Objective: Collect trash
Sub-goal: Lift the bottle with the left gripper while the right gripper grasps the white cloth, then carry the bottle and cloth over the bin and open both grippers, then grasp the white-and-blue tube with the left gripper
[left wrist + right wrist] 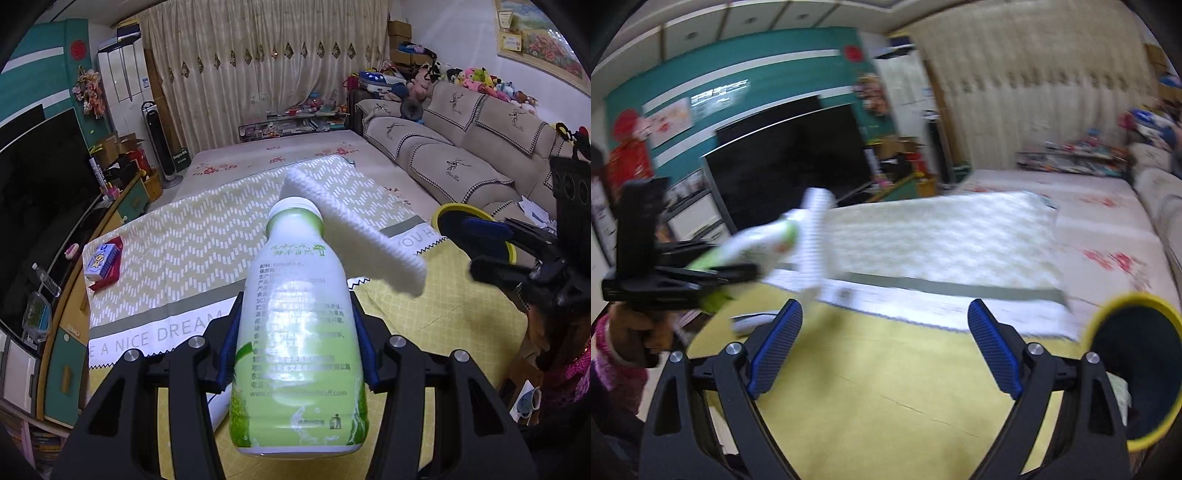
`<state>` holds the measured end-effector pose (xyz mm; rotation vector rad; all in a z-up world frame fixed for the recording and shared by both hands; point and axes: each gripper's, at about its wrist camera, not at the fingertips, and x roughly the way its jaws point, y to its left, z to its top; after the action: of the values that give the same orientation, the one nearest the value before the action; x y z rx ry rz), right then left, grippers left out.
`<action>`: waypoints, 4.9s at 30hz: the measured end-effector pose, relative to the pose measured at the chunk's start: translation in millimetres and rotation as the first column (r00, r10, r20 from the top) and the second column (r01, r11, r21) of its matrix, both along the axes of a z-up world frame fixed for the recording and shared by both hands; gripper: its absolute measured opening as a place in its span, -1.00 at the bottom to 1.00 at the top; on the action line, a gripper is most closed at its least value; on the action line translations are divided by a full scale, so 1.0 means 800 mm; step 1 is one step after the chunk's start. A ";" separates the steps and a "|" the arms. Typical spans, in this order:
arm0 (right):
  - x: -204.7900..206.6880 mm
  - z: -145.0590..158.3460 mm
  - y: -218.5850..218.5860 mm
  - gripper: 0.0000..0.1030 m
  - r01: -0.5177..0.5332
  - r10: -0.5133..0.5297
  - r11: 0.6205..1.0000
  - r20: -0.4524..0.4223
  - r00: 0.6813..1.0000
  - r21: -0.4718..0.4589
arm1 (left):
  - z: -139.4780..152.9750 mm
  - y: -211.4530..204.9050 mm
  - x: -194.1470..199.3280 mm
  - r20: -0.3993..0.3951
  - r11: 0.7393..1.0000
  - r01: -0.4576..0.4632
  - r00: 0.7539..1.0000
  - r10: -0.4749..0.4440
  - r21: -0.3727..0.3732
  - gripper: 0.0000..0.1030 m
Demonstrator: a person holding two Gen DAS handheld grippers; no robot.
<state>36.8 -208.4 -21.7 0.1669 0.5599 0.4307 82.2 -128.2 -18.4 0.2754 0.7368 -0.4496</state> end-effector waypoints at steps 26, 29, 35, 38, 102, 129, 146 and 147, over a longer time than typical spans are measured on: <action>0.020 -0.011 -0.014 -0.93 0.119 -0.119 0.993 -0.089 0.989 0.004 | -0.004 -0.018 0.014 -0.012 0.989 0.126 0.992 -0.127 -0.080 0.00; -0.002 -0.007 -0.038 -0.93 0.150 -0.150 0.989 -0.081 0.985 0.000 | -0.002 -0.034 0.023 -0.009 0.986 0.147 0.989 -0.148 -0.076 0.00; -0.068 0.023 -0.104 -0.93 0.280 -0.280 0.960 -0.015 0.960 -0.004 | 0.001 -0.093 0.037 -0.023 0.964 0.250 0.967 -0.252 -0.090 0.00; -0.097 0.033 -0.142 -0.93 0.377 -0.377 0.926 0.004 0.926 -0.025 | -0.001 -0.142 0.036 -0.033 0.937 0.334 0.940 -0.339 -0.105 0.00; -0.038 -0.041 -0.213 -0.88 0.596 -0.626 0.778 -0.159 0.764 -0.197 | -0.004 0.048 -0.022 0.196 0.950 -0.208 0.947 0.256 -0.235 0.91; -0.022 -0.056 -0.190 0.43 0.574 -0.612 0.787 -0.173 0.772 -0.227 | -0.075 0.101 0.018 0.039 0.985 -0.148 0.988 0.152 -0.086 0.91; -0.010 -0.055 -0.163 0.44 0.527 -0.568 0.818 -0.182 0.803 -0.231 | -0.152 0.123 0.060 -0.213 1.000 0.016 0.977 -0.016 0.000 0.15; -0.009 -0.055 -0.163 0.44 0.525 -0.566 0.819 -0.182 0.804 -0.231 | -0.153 0.120 0.059 -0.215 1.000 0.022 0.976 -0.021 0.005 0.10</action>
<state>29.5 -338.6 -65.5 0.2111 0.7561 -0.2131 129.0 -32.1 -140.8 0.2444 0.9479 -0.5023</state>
